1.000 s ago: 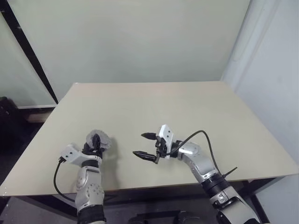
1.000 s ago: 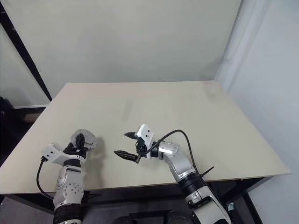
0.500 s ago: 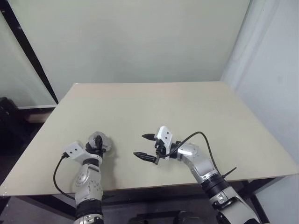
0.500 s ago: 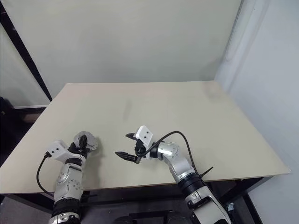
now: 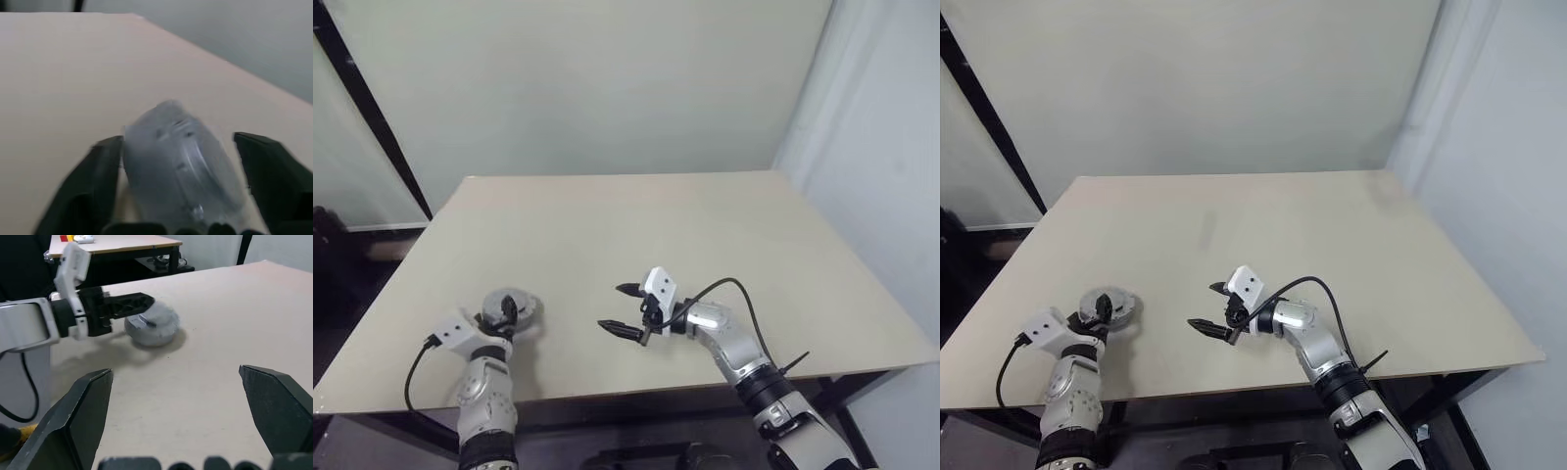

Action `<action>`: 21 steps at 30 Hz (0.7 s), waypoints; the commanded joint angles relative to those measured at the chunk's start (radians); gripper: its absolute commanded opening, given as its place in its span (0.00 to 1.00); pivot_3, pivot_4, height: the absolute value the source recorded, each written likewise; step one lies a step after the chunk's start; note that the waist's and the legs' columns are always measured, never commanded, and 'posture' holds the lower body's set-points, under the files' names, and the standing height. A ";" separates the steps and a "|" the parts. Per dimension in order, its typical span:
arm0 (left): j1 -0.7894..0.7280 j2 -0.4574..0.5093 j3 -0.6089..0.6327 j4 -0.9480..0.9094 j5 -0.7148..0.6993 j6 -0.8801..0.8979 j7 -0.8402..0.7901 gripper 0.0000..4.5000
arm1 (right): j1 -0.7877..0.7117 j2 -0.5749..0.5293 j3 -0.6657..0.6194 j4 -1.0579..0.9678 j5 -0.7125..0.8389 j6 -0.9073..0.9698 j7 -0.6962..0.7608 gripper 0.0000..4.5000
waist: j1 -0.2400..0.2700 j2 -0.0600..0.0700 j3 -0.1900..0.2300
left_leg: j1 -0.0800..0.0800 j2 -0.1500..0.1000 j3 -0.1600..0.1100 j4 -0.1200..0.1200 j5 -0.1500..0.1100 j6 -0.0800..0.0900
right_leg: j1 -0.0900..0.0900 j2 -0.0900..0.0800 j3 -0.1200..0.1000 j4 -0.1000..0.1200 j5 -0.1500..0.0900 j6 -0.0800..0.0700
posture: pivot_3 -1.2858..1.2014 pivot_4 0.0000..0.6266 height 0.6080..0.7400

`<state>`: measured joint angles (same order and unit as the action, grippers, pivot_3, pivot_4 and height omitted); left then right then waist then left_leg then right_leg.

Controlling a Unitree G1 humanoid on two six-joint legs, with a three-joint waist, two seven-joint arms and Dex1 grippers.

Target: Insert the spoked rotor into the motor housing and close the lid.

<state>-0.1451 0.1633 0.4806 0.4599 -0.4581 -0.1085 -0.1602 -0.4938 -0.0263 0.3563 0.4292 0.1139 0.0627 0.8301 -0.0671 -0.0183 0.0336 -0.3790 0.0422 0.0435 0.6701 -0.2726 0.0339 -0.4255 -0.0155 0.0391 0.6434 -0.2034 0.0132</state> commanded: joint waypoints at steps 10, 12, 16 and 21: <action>0.076 0.106 -0.126 -0.256 0.112 0.005 -0.113 0.99 | -0.013 -0.014 -0.069 -0.018 0.013 0.016 -0.065 1.00 | 0.005 0.000 0.000 | 0.000 0.000 0.001 0.001 0.000 0.000 | 0.000 0.000 0.000 0.001 0.000 0.000 | 0.52 0.00 1.00; 0.100 0.127 -0.161 -0.344 0.100 0.041 -0.157 0.99 | -0.007 -0.024 -0.101 -0.030 0.027 0.040 -0.088 1.00 | 0.013 0.001 0.000 | 0.000 0.000 0.001 0.001 0.000 -0.001 | 0.000 -0.001 0.000 0.000 0.000 0.000 | 0.52 0.00 1.00; 0.119 0.180 -0.242 -0.496 0.111 0.132 -0.228 0.99 | 0.013 -0.065 -0.169 -0.065 0.036 0.082 -0.133 1.00 | 0.018 0.001 0.000 | 0.000 0.000 0.002 0.001 0.000 -0.001 | -0.001 -0.001 0.000 0.000 0.000 -0.001 | 0.52 0.00 1.00; 0.091 0.215 -0.311 -0.565 0.124 0.217 -0.264 0.99 | 0.039 -0.123 -0.225 -0.112 0.034 0.125 -0.172 1.00 | 0.017 0.002 0.001 | 0.000 0.000 0.003 0.001 0.000 -0.001 | -0.001 -0.001 0.001 0.000 -0.001 -0.001 | 0.52 0.00 1.00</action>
<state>-0.0255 0.3674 0.1832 -0.0558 -0.3465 0.0950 -0.4162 -0.4488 -0.1475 0.1573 0.3779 0.1278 0.1811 0.6726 -0.0503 -0.0163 0.0343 -0.3789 0.0422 0.0460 0.6709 -0.2728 0.0335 -0.4260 -0.0163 0.0403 0.6437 -0.2039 0.0121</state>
